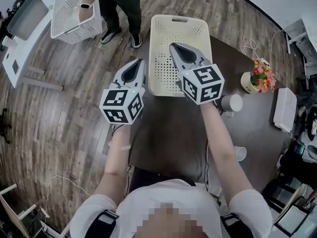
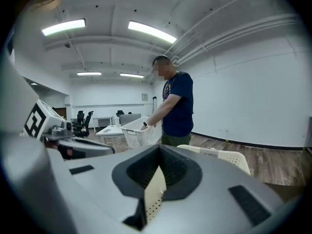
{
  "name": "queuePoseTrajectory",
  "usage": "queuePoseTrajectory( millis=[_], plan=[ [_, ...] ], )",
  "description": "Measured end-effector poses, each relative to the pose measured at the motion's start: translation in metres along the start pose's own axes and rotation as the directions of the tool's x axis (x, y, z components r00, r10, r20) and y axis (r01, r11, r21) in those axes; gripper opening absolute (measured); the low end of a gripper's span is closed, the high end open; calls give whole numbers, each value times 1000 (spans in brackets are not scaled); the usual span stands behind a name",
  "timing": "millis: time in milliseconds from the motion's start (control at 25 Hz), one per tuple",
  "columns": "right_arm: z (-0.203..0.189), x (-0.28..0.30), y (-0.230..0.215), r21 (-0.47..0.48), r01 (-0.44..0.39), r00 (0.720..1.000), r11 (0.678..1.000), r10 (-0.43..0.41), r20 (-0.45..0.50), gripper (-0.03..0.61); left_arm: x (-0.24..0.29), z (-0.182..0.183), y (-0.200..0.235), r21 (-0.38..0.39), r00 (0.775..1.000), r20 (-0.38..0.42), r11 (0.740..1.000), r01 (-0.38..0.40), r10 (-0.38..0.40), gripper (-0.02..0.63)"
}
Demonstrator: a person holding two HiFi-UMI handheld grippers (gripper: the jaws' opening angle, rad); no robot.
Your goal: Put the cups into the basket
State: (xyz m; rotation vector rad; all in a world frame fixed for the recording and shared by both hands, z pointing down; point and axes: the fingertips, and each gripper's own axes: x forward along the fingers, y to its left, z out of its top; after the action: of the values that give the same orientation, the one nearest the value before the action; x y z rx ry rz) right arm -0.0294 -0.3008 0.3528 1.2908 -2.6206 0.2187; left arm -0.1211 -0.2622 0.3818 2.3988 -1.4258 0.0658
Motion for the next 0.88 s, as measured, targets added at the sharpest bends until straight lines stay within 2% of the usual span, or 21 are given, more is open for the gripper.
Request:
queuePoseTrajectory(
  millis=[280,480,680,880],
  plan=[
    [8,-75,48,27,62,994,998,-64,84,12,-27,1,-63,45,994,7,993,106,-106,11],
    [-11,-133,53,55,142,985,988,-147,88,12,-35,-16,-117,75,982,-27,979,188,-187,11],
    [-32,-190,41,118,242,965,963,-251,73,12,-46,-38,-173,73,963,-48,961,266,-263,11],
    [-60,-249,38,141,367,924,919,-378,55,12,-70,-59,-218,73,946,-58,944,321,-318,11]
  ],
)
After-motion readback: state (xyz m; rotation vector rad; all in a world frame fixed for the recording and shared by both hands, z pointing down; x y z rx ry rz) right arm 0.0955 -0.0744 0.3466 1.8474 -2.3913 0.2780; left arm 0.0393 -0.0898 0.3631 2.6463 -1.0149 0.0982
